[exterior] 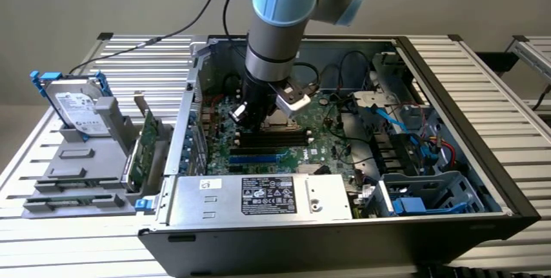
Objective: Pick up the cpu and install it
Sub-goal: 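Install the second cpu locking lever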
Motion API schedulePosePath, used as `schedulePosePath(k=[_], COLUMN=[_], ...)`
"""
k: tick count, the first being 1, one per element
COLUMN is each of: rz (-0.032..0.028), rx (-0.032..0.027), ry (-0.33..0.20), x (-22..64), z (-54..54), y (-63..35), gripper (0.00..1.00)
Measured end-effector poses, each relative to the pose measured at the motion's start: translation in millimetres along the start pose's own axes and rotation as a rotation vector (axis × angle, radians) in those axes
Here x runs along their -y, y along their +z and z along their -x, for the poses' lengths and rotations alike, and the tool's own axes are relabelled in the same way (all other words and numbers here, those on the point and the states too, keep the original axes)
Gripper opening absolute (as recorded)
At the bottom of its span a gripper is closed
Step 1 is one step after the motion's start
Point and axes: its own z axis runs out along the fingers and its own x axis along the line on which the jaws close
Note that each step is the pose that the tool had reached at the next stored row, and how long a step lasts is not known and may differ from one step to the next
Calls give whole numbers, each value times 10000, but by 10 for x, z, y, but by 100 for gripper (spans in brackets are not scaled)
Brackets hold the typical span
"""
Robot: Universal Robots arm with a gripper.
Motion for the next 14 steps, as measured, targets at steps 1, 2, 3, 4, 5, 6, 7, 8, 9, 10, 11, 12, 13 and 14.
schedulePosePath(k=[1, 2, 3, 4, 5, 6, 7, 8, 9, 10, 11, 12, 13, 14], rz=[7, 14, 22, 32, 39, 44, 48, 75, 106, 140, 177, 215, 257, 317], rx=[-6, -6, -4, 1, 3, 0, -11, -4, 9, 23, 38, 54, 80, 125], ry=[0, 0, 0, 0, -1, 0, 0, 2, 4, 7, 12, 16, 21, 29], x=[3, 7, 12, 18, 24, 31, 39, 44, 49, 53, 56, 58, 60, 60], z=[-1, -2, -4, -7, -10, -15, -24, -28, -30, -34, -38, -44, -47, -46], y=[0, -2, -4, -6, -7, -5, 2, 1, 1, 3, 7, 13, 17, 16], gripper=[11, 11, 11, 11, 11, 11, 11, 11, 11, 11, 11, 11, 11, 11])
